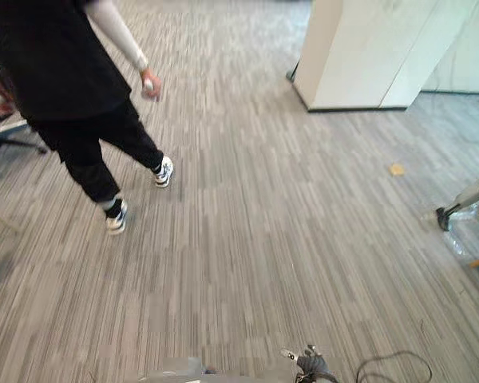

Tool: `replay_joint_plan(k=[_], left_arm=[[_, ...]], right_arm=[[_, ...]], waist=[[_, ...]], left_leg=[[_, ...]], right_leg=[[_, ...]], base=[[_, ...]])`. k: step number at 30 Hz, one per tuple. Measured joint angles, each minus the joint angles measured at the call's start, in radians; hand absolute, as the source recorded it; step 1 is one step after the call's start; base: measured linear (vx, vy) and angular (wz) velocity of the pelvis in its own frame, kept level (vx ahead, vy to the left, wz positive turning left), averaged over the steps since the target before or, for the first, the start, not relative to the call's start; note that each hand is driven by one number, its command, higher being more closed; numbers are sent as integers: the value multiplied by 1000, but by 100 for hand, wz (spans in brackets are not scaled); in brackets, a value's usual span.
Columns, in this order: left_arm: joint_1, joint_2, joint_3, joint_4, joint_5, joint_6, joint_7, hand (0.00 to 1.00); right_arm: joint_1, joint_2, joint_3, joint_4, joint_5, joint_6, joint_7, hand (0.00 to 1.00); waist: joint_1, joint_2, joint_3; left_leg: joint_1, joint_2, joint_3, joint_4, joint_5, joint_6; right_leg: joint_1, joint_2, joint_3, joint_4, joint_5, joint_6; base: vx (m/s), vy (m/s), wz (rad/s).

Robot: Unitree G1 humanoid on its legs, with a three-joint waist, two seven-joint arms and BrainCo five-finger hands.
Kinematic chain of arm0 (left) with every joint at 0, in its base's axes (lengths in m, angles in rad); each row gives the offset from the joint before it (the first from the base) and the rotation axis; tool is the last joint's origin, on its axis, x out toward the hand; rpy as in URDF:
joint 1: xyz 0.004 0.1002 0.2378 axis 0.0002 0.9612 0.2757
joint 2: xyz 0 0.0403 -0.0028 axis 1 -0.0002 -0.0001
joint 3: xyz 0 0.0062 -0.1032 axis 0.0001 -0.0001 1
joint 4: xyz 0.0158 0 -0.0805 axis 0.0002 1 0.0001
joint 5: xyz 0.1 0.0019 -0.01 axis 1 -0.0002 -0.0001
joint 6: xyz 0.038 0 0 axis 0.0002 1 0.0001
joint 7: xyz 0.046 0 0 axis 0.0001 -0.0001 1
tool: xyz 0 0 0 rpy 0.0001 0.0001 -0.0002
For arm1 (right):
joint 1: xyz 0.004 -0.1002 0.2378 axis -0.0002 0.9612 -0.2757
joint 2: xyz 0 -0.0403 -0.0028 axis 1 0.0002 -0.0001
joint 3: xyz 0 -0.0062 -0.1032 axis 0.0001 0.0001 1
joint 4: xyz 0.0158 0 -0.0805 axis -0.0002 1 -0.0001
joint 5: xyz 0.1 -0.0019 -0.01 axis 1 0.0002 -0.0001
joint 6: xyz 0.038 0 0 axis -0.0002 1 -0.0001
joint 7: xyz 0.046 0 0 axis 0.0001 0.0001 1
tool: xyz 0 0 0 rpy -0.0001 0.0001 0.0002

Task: Organize washtable

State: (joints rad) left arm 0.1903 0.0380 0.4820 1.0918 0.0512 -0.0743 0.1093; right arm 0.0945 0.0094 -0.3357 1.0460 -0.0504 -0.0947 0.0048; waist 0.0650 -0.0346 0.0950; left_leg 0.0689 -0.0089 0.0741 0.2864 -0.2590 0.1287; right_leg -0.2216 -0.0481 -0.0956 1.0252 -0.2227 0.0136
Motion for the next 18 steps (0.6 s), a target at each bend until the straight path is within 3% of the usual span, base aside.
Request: replay_joint_plan(k=[1, 3, 5, 7, 8, 10, 11, 12, 13, 15, 17, 18], left_arm=[[-10, 2, 6, 2, 0, 0, 0, 0], [-30, -12, 40, -3, 2, -9, -1, 0], [-33, -15, 44, -2, 6, -8, 1, 0], [-24, -19, 53, -3, 13, -8, 2, 0], [-11, -20, 72, -5, 29, -9, 2, 0], [-12, -20, 93, -14, 32, -10, 2, 0], [-19, -44, 123, -31, 31, -11, 3, 0], [-16, -58, 135, -37, 31, -10, 4, 0], [-11, -79, 149, -40, 29, -9, 5, 0], [-16, -81, 135, -44, 26, -10, 4, 0], [-9, -72, 106, -52, 15, -12, 3, 0], [-9, -71, 97, -52, 9, -12, 3, 0]], right_arm=[[0, 3, 0, 0, 0, -2, 0, 0], [-2, 5, -2, -4, 3, -12, 2, 0], [-9, 5, 0, -10, 3, -11, 1, 0], [-11, 5, 0, -13, 5, -10, 1, 0], [-11, 11, 3, -10, 9, -8, -2, 0], [-9, 17, 7, -3, 9, -4, -3, 0], [-9, -15, 55, -5, 3, -3, -1, 0], [-9, -28, 84, -10, 2, 0, 0, 0], [-8, -38, 121, -11, 1, 10, -1, 0], [-21, -45, 118, 18, 1, 28, -1, 0], [-18, -37, 106, 30, 4, 36, -2, 0], [-18, -35, 106, 29, 5, 35, -2, 0]], waist=[[0, -9, 1], [-4, -16, -1], [-24, -16, -2], [-31, -12, -4], [-38, -19, -10], [-43, -25, -20], [-42, 12, -34], [-38, 18, -37], [-7, 39, -33], [9, 45, -25], [6, 25, -15], [4, 28, -17]], left_leg=[[25, 2, -1, -16, -2, -2], [75, 25, -17, -46, -35, -23], [119, 43, -44, -72, -66, -51], [186, 61, -60, -115, -92, -93], [215, 80, -99, -77, -115, -130], [143, 88, -136, 126, -111, -143], [19, 127, -143, 384, -38, -160], [-40, 143, -133, 510, 45, -153], [-123, 191, -99, 695, 147, -152], [-207, 231, -53, 754, 48, -176], [-224, 230, 19, 521, -23, -220], [-224, 226, 20, 429, -23, -220]], right_leg=[[-21, -4, -13, -66, -15, 3], [-90, -6, -50, -356, -9, 7], [-116, -2, -39, -691, 84, 23], [-112, 8, -7, -855, 159, 12], [-109, 13, -15, -830, 236, 1], [-91, 15, -28, -787, 338, -2], [-71, 51, -56, -769, 291, -22], [-49, 67, -53, -775, 275, -32], [8, 100, -32, -805, 258, -54], [107, 117, -19, -864, 251, -66], [229, 96, -9, -923, 250, -65], [248, 92, -9, -930, 250, -64]], base=[[422, -2, 10], [443, -32, 18], [489, -68, 27], [630, -134, 42], [753, -203, 60], [590, -217, 58], [635, -271, 28], [628, -230, -27], [602, -158, -54], [613, -140, -44], [525, -112, -18], [359, -12, -28]])
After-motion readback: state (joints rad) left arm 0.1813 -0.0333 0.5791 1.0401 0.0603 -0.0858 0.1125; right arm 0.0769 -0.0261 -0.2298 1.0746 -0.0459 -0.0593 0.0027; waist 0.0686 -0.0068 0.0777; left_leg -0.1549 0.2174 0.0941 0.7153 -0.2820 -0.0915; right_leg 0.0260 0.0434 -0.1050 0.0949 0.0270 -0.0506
